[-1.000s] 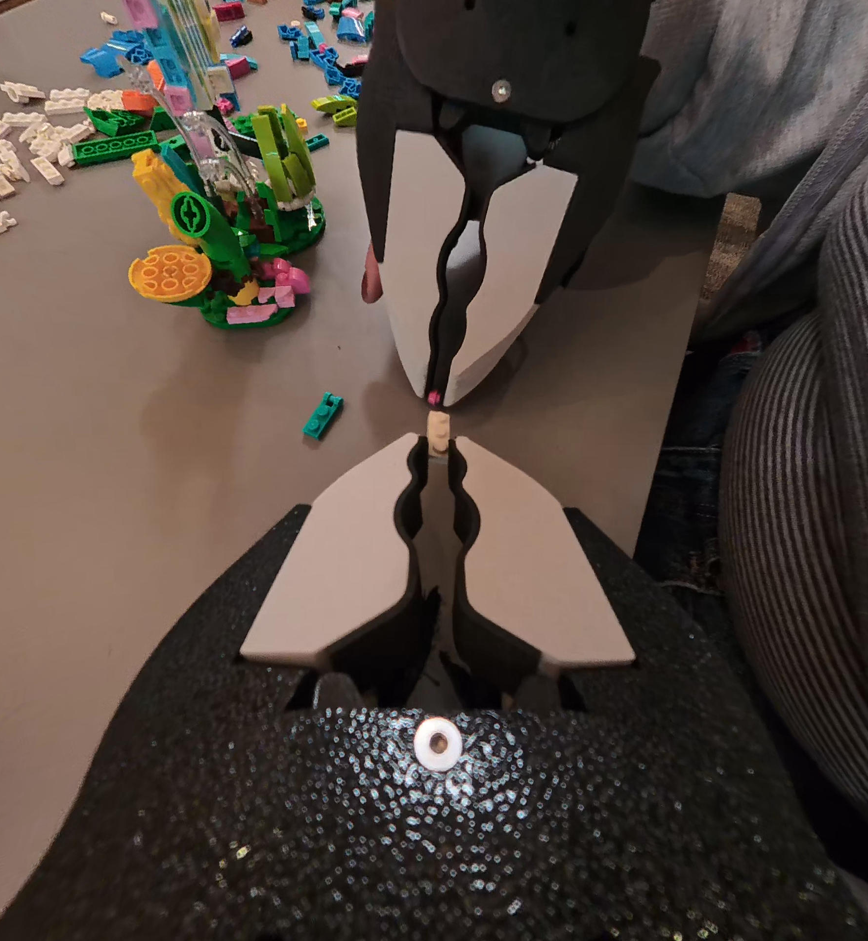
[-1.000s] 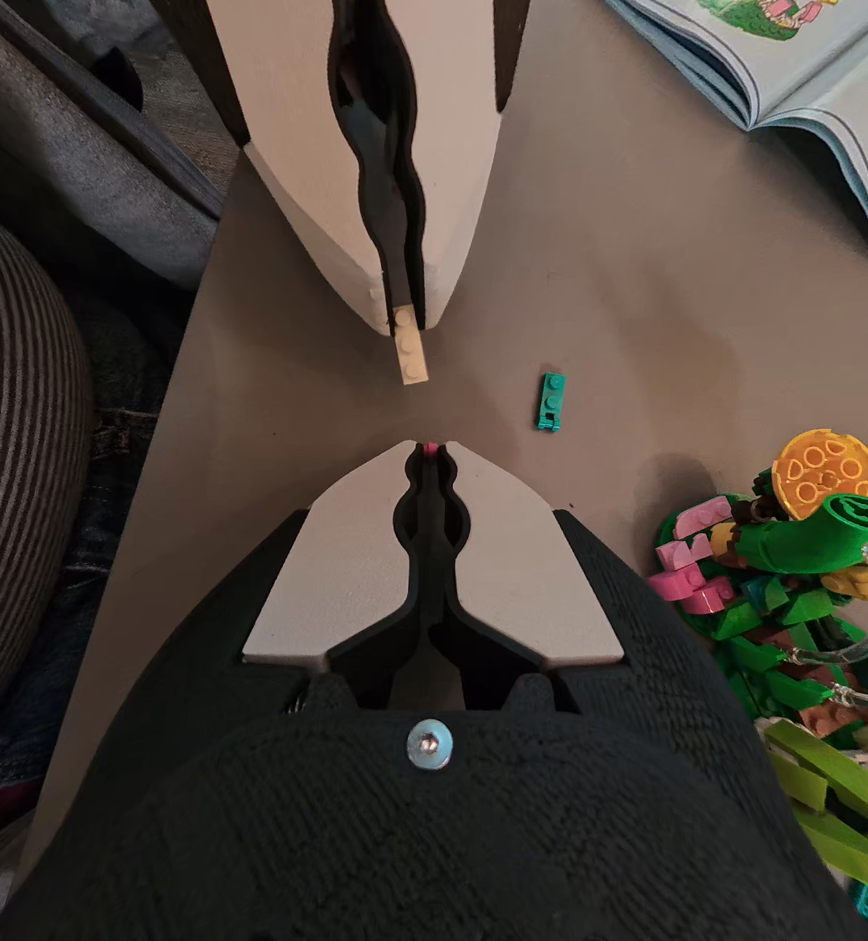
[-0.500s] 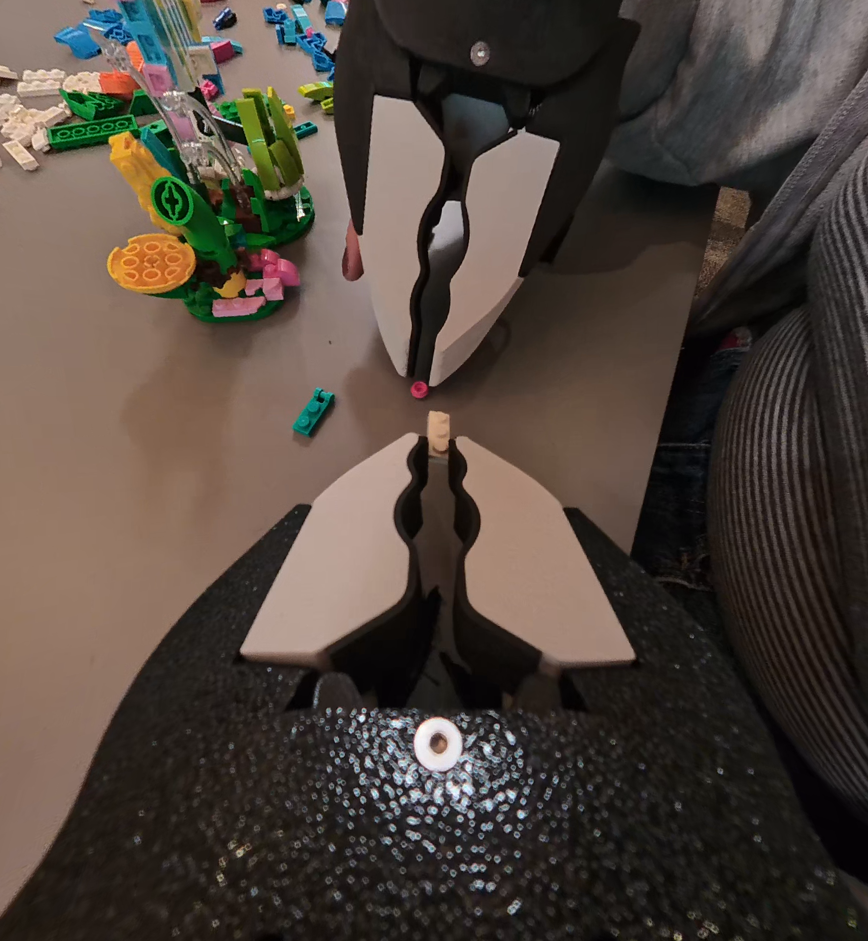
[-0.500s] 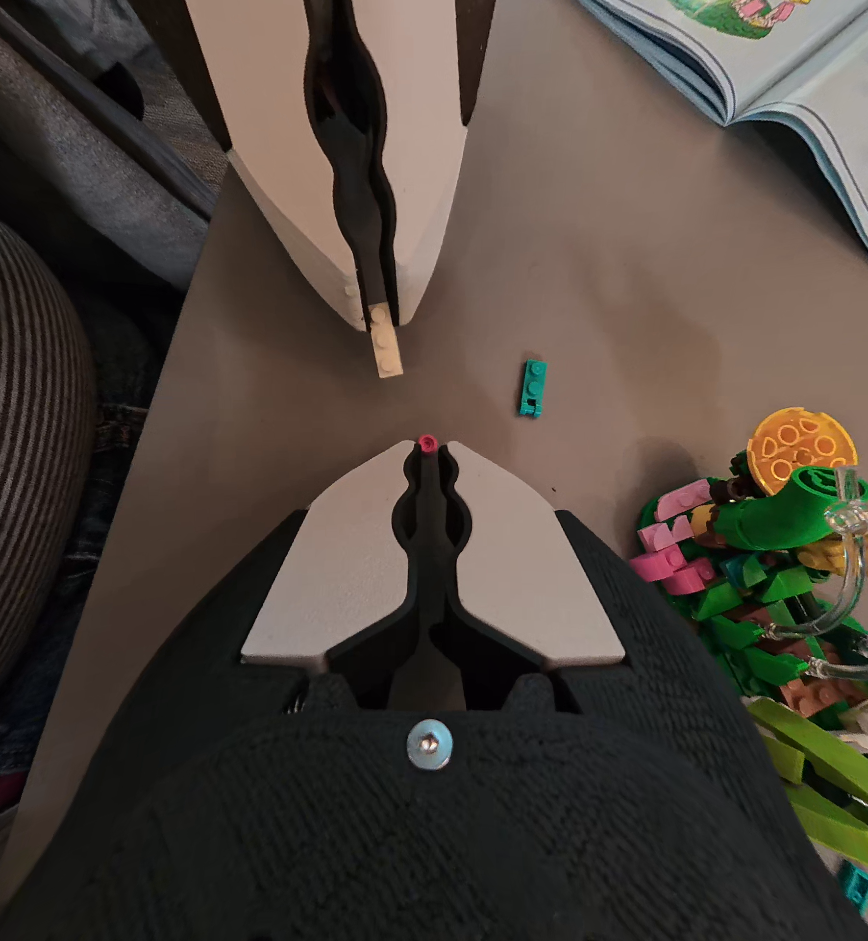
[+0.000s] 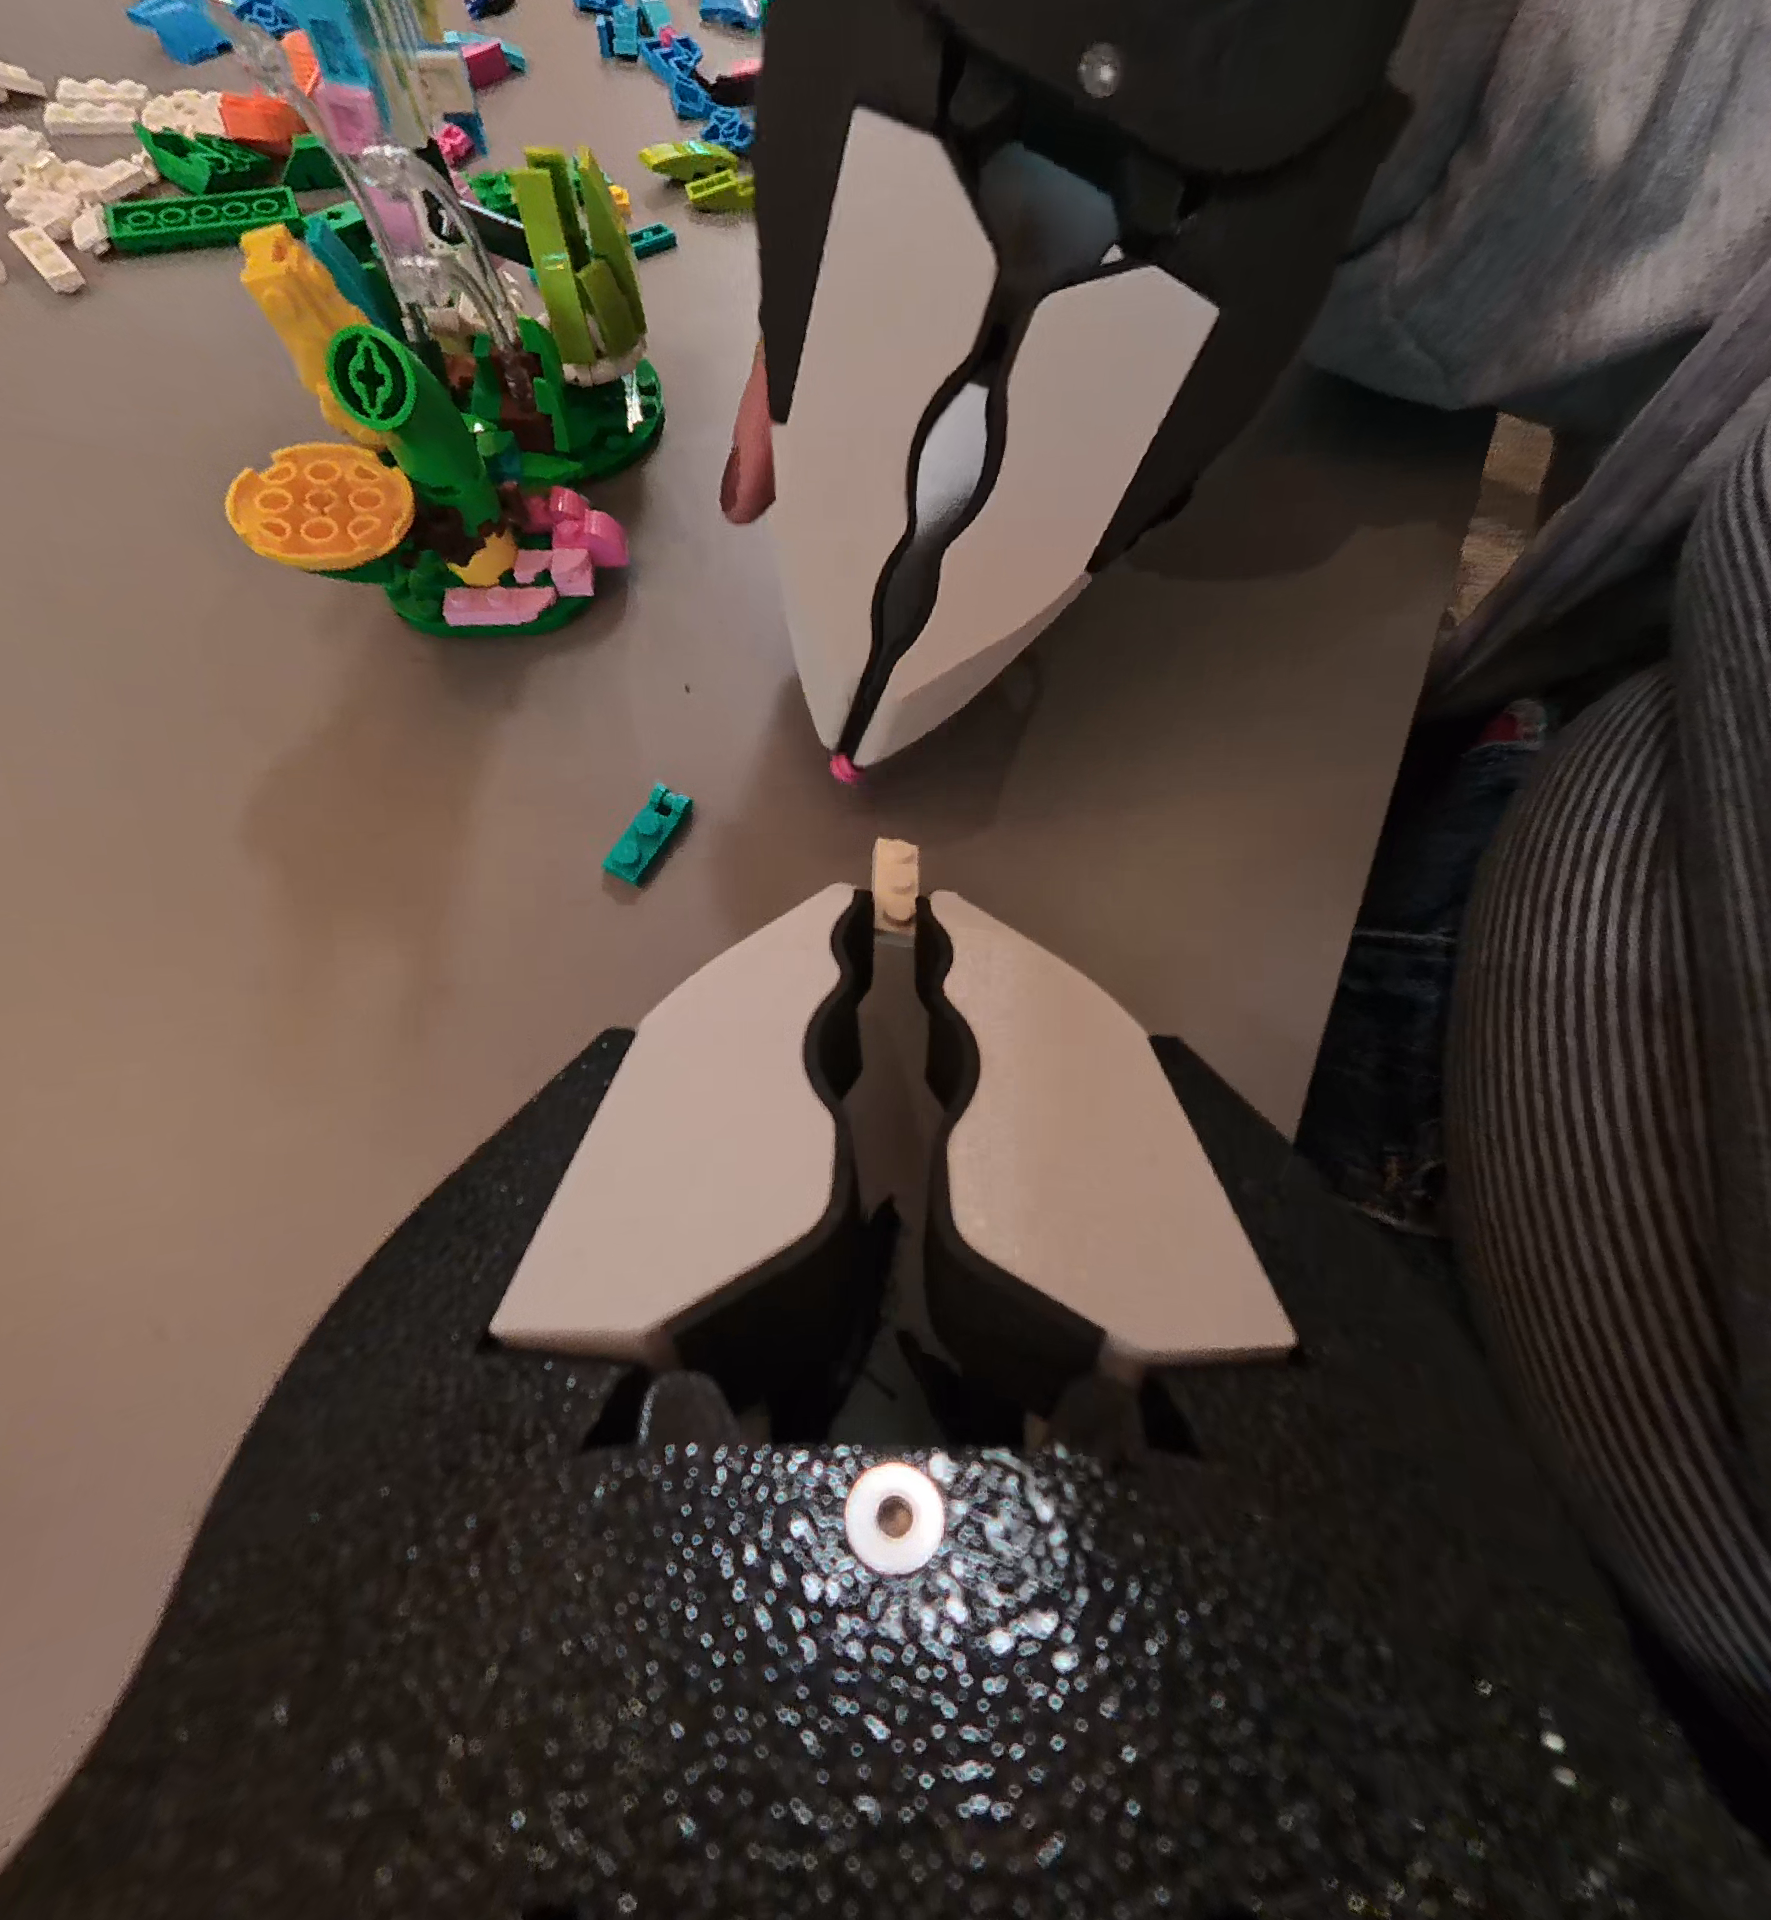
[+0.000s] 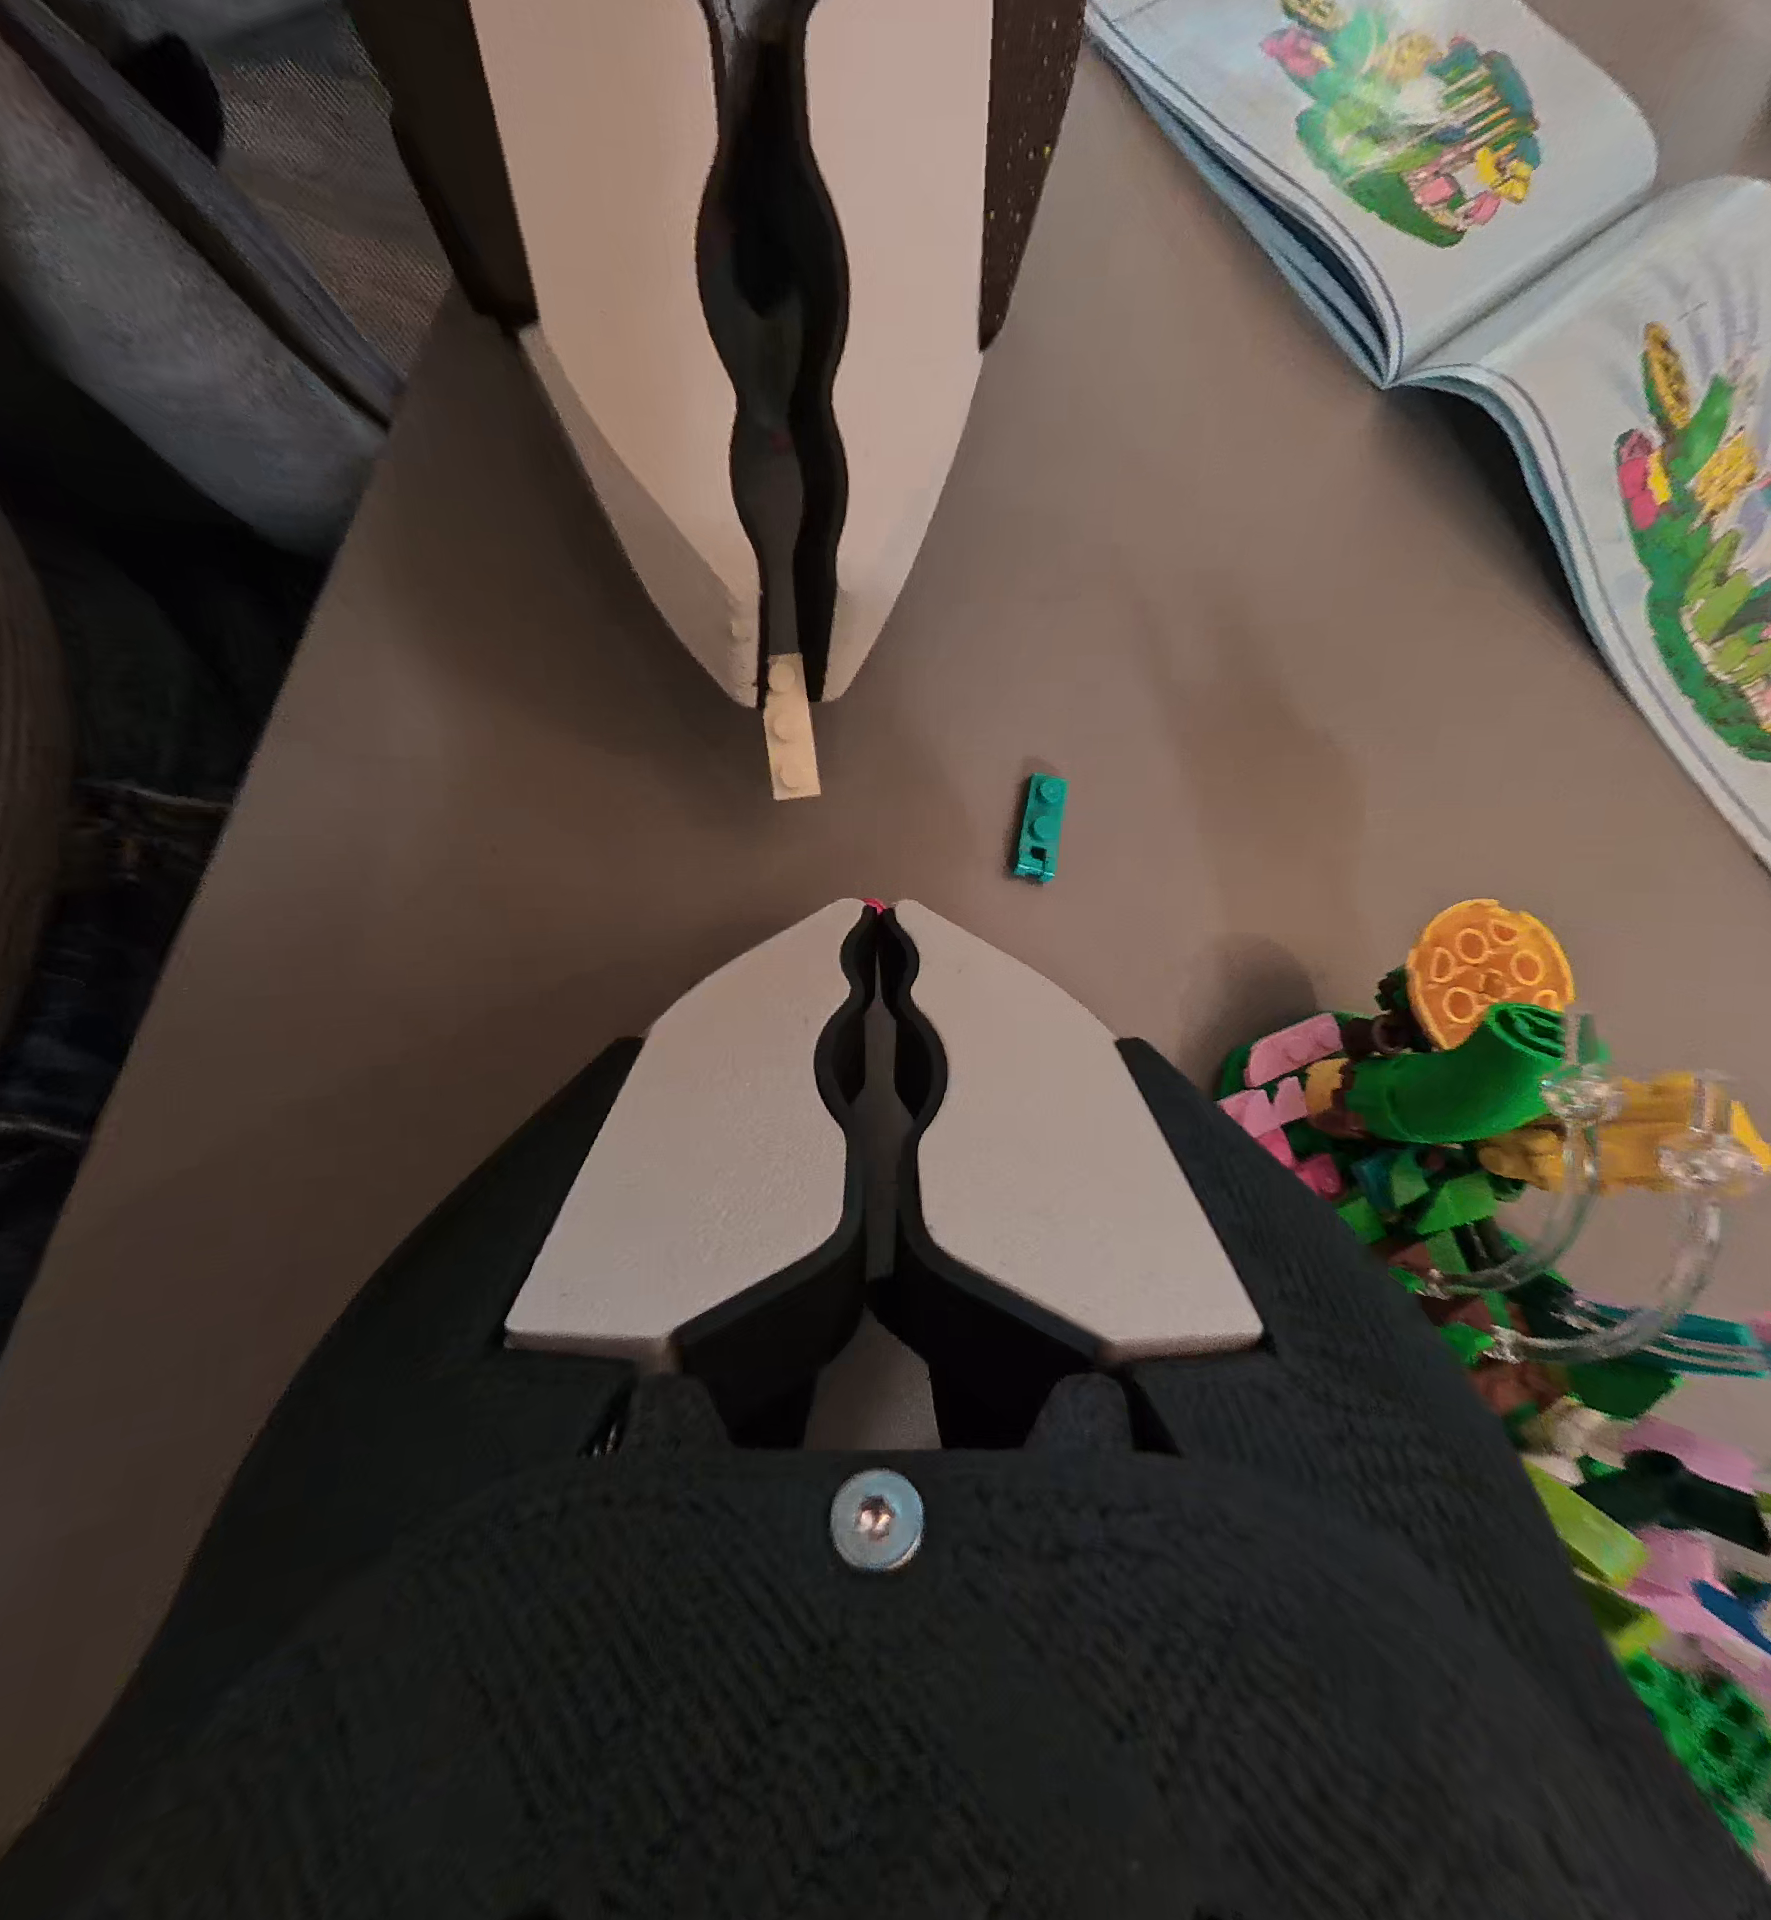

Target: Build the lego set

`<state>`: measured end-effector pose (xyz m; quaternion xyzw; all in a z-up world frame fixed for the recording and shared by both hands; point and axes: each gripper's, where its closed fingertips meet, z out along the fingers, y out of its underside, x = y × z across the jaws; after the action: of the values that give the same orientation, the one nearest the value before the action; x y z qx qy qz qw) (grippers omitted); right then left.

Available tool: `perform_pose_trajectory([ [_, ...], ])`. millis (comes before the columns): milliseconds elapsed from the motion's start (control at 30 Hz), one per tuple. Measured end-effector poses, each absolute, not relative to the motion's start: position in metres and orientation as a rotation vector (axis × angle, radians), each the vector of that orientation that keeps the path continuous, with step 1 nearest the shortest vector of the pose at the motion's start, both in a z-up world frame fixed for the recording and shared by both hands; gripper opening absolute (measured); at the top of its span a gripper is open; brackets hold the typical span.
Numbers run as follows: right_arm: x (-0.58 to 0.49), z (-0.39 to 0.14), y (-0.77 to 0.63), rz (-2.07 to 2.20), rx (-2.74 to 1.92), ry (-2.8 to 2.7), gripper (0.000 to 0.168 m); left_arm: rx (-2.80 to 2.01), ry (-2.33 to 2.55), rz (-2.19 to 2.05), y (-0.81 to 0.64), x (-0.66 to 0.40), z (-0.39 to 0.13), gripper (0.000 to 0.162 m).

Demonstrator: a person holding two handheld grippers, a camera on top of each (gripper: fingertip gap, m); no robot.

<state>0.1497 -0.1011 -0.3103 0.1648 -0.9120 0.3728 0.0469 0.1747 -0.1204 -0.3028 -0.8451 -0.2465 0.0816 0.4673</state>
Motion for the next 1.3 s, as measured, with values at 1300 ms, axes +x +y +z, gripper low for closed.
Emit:
perform_pose_trajectory([
  [1300,0.155,-0.319,-0.077,0.999,0.658,-2.833,0.009,-2.035,-0.710,0.143,-0.117,0.170,-0.303,0.007],
])
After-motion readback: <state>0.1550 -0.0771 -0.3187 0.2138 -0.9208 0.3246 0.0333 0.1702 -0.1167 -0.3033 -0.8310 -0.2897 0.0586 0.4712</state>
